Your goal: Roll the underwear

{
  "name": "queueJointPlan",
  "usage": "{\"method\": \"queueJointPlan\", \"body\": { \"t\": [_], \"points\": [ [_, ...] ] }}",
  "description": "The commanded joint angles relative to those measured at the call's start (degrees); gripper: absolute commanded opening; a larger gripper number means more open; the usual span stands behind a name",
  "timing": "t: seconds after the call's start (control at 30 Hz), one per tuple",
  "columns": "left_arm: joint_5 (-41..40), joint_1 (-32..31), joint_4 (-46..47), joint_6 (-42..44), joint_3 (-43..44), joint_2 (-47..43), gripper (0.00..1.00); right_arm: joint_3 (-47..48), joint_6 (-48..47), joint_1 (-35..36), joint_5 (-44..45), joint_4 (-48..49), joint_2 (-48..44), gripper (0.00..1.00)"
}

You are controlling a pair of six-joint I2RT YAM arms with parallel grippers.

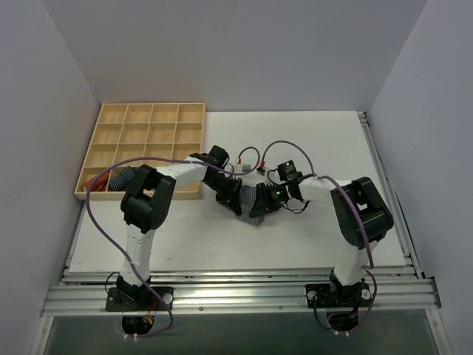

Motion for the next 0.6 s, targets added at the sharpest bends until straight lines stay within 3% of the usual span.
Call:
{"method": "queueJointPlan", "body": {
  "t": [0.0, 0.13, 0.23, 0.37, 0.57],
  "points": [
    [-2.74, 0.92, -5.31, -0.56, 0.94, -0.72, 0.02, -3.48, 0.83, -0.92, 3.55, 5.53, -0.87, 0.11],
    [-4.76, 2.76, -4.52, -4.42, 0.42, -3.62, 0.04, -5.68, 2.14, -1.01, 2.84, 7.55, 0.79, 0.02],
    [-3.98, 5.56, -1.97, -6.37, -1.08, -7.04, 0.11, -6.92, 3.11, -0.92, 1.88, 9.05, 2.03, 0.01],
    [-4.67, 7.60, -1.53, -7.16, 0.06, -10.21, 0.12, -8.15, 3.73, -1.01, 1.26, 10.46, 1.77, 0.01],
    [0.33, 6.81, 1.17, -4.00, 0.60, -11.09, 0.16, -8.41, 3.82, -0.92, -1.20, 10.99, 2.64, 0.01]
  ]
}}
